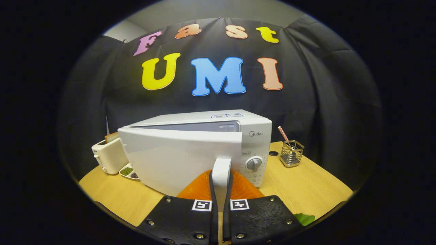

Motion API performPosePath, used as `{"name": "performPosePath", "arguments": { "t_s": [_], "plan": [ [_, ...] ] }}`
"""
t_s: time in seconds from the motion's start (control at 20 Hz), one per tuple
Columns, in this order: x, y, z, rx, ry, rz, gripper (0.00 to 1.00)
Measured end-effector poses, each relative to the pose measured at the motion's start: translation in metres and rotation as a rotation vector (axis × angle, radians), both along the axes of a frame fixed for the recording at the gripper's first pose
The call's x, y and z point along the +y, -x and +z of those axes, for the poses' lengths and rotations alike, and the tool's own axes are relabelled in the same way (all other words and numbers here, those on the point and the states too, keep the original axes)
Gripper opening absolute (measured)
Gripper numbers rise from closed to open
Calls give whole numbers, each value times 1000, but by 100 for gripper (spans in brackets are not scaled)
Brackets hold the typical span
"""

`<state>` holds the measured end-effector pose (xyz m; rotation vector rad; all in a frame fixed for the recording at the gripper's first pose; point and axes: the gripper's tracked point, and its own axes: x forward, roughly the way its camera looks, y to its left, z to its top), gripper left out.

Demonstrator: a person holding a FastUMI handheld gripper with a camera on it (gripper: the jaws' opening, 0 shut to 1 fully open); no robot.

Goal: Open the microwave, put the food inside, and close the microwave door.

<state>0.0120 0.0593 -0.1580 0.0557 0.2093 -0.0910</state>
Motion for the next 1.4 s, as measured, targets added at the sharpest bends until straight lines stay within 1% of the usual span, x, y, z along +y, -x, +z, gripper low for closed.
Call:
{"name": "performPosePath", "arguments": {
  "t_s": [0.15,0.25,0.45,0.9,0.95,1.1,1.2,1.4],
  "plan": [
    [21,28,-2,-4,-25,69,9],
    [36,43,-4,-8,-62,124,18],
    [63,68,-6,-6,-85,237,18],
    [127,122,-11,-6,-51,427,21],
    [134,127,-12,-10,-38,444,23],
    [153,137,-15,-4,-35,487,23],
    [166,144,-16,6,-45,504,23],
    [186,155,-17,-1,-26,519,24]
  ]
}}
